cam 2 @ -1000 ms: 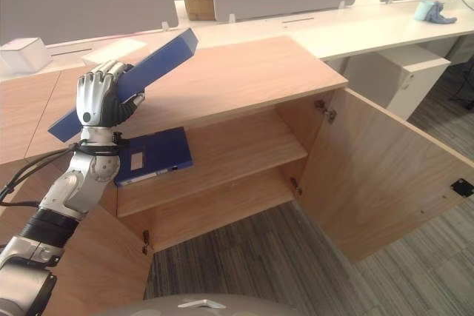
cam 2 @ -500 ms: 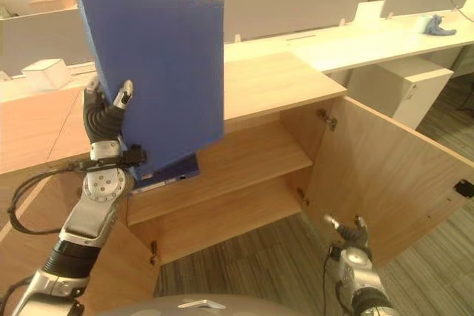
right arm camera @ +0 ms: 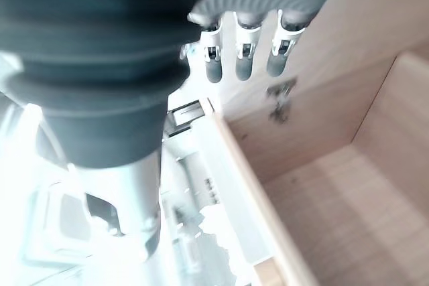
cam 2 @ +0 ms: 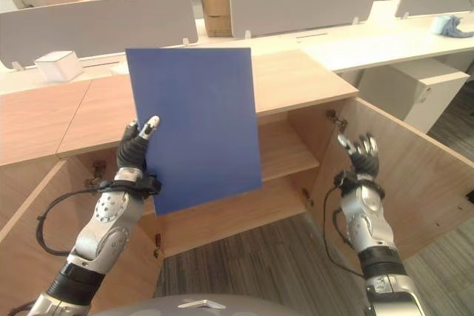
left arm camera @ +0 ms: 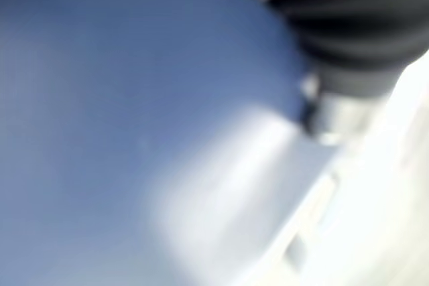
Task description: Put the empty folder in the office cabinet
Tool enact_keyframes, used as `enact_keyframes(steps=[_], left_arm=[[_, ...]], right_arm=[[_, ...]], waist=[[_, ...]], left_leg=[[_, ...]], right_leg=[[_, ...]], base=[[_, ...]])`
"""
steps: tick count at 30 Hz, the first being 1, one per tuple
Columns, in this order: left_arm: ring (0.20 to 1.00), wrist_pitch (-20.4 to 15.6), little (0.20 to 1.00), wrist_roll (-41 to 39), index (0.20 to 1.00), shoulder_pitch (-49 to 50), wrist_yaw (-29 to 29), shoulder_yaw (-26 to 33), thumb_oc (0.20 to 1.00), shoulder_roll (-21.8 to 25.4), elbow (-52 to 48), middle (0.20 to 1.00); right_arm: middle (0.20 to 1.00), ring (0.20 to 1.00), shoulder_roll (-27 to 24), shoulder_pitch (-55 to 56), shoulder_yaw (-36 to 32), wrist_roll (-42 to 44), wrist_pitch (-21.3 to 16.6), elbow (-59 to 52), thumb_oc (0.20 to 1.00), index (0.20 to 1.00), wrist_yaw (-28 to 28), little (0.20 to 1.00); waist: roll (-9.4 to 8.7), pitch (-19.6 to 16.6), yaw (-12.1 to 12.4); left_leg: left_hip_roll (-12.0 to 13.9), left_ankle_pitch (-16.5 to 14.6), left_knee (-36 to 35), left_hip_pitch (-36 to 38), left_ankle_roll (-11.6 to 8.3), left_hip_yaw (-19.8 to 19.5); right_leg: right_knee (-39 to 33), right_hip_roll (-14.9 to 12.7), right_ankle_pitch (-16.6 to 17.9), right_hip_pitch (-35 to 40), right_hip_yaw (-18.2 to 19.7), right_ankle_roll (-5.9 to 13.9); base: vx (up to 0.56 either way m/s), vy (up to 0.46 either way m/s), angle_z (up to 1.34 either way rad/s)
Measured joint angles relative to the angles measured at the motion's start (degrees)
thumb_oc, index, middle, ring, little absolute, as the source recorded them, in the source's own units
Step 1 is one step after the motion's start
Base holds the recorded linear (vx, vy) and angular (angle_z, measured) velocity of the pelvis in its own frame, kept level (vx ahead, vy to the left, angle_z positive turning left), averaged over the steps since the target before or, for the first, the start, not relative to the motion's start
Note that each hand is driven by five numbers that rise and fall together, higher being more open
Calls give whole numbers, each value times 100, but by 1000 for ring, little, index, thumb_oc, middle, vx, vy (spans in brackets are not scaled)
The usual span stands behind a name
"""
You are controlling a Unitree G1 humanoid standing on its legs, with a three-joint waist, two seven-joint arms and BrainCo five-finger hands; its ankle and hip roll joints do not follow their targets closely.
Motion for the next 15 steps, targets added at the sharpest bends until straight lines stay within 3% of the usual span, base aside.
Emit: enact_keyframes(steps=[5,6,11,15], left_arm=[[200,23,200,-20,200,261,-103,-76,200,-9,-177,200],[200,28,200,-21,200,279,-110,-66,200,-10,-214,200],[200,29,200,-21,200,342,-158,-55,200,-35,-433,200],[200,15,200,-22,200,473,-151,78,200,-89,-509,200]], right_arm=[[1000,1000,286,-129,400,517,-330,-933,1000,1000,256,1000],[1000,1000,464,-131,748,544,-349,-1373,1000,1000,288,1000],[1000,1000,780,-86,1765,497,-319,-2176,1000,1000,721,1000],[1000,1000,833,-31,1974,409,-222,-2179,1000,1000,837,1000]], waist=[[-32,17,88],[-50,33,99],[-137,87,179],[-175,97,239]], left_leg=[[0,-3,0,-30,0,-10],[-1,1,0,-42,-5,-12],[-1,1,1,-49,-4,-10],[-9,-25,1,-61,-32,-10]], right_leg=[[-1,0,-7,-22,-13,-7],[4,2,-7,-35,-15,-7],[8,0,-8,-41,-12,-9],[10,-8,-9,-50,-16,-9]], base=[[0,0,1],[26,2,3],[0,0,0],[0,0,0]])
